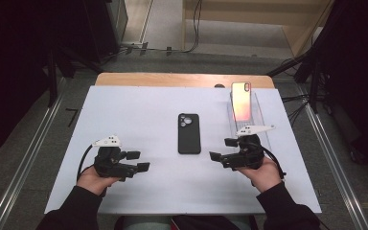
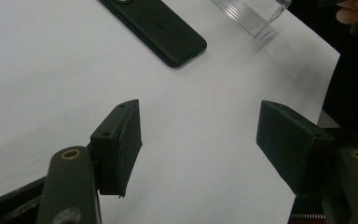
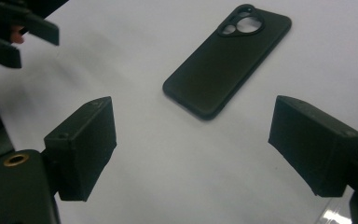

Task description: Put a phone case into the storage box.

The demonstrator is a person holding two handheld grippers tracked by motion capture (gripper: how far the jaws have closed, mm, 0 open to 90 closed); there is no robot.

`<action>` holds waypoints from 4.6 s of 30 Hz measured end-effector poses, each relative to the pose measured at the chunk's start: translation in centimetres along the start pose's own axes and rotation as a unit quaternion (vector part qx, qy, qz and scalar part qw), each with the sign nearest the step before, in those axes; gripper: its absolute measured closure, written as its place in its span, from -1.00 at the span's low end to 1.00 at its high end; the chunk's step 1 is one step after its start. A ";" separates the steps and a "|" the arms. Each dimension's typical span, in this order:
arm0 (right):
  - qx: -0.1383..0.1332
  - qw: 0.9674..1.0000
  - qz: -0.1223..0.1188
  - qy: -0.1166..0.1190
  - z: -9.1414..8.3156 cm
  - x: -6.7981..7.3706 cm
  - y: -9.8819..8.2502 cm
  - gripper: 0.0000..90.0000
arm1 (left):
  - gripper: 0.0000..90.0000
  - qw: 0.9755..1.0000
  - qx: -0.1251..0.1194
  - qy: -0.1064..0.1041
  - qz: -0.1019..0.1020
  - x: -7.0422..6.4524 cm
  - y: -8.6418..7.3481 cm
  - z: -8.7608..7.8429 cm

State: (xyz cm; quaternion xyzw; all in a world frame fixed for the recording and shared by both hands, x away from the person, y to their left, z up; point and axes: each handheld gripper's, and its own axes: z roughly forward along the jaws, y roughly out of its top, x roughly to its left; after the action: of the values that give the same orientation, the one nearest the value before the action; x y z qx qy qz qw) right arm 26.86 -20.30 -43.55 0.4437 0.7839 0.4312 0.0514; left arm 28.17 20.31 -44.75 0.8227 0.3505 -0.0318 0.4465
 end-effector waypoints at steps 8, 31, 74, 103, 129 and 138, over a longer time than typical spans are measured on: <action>-0.004 0.999 0.021 -0.037 1.1 0.0 1.1 -0.77 | -0.31 1.000 0.005 0.002 0.004 -0.1 0.0 0.1; -0.016 0.992 0.065 -0.109 5.1 0.6 4.6 -1.00 | -0.31 1.000 0.003 0.003 0.000 0.0 -0.1 0.0; -0.008 0.982 0.101 -0.162 13.8 0.8 7.9 -1.00 | -0.31 1.000 -0.001 0.002 -0.002 0.1 0.0 -0.1; 0.019 0.976 0.127 -0.176 16.4 -0.1 6.0 -1.00 | -0.30 1.000 0.000 0.002 -0.001 0.1 0.0 -0.1; 0.048 0.966 0.119 -0.223 17.8 0.5 5.1 -0.86 | -0.31 1.000 0.001 0.001 -0.002 0.1 0.0 0.0; 0.055 0.963 0.119 -0.235 18.0 0.7 5.3 -0.85 | -0.30 1.000 -0.001 0.003 -0.003 0.1 0.0 0.0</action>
State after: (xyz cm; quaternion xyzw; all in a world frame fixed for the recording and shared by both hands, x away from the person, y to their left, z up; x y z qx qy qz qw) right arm 38.25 -7.15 -50.71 0.6243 0.7140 0.2746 0.1581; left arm 28.21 20.37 -44.75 0.8213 0.3542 -0.0302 0.4462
